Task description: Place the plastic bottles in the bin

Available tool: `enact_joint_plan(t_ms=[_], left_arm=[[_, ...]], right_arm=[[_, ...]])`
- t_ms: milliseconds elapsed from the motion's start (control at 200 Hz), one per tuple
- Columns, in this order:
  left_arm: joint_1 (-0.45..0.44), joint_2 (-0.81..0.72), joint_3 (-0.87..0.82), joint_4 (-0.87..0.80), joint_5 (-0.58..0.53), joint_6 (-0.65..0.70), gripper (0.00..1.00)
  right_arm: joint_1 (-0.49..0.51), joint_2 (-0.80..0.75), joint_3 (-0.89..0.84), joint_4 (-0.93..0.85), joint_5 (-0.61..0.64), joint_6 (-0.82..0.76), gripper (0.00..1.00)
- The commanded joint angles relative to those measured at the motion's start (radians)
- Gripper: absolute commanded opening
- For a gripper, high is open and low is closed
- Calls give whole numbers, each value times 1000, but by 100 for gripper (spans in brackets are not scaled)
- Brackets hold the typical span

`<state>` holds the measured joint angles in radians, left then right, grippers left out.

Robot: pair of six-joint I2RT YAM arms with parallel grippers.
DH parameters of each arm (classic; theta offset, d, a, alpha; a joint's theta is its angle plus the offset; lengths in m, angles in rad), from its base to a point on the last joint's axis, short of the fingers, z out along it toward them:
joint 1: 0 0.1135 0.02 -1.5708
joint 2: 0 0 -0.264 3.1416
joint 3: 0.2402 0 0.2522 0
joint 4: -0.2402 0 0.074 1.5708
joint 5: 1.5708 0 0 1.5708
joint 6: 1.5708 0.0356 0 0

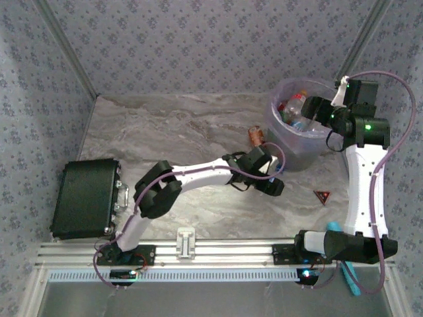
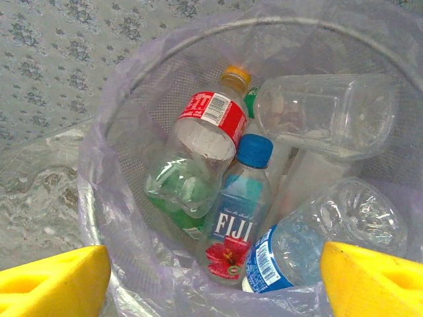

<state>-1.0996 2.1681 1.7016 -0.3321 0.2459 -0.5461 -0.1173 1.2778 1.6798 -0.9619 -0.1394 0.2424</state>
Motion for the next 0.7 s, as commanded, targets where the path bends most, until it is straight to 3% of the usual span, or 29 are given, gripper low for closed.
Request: enact_joint_plan(t_ms=[0, 305, 500, 695], left_arm=[[-5, 44, 57, -72, -3, 25, 92], [-5, 122, 127, -143, -28, 25, 81], [-3, 100, 103, -138, -48, 29, 63], [23, -20, -37, -44, -50, 6, 49]], right_arm=[[0, -25, -8, -9, -18, -6, 84], [-5, -36, -27, 13, -60, -5, 84], [2, -49, -32, 28, -140, -11, 84], [29, -55, -33, 20, -188, -7, 84]])
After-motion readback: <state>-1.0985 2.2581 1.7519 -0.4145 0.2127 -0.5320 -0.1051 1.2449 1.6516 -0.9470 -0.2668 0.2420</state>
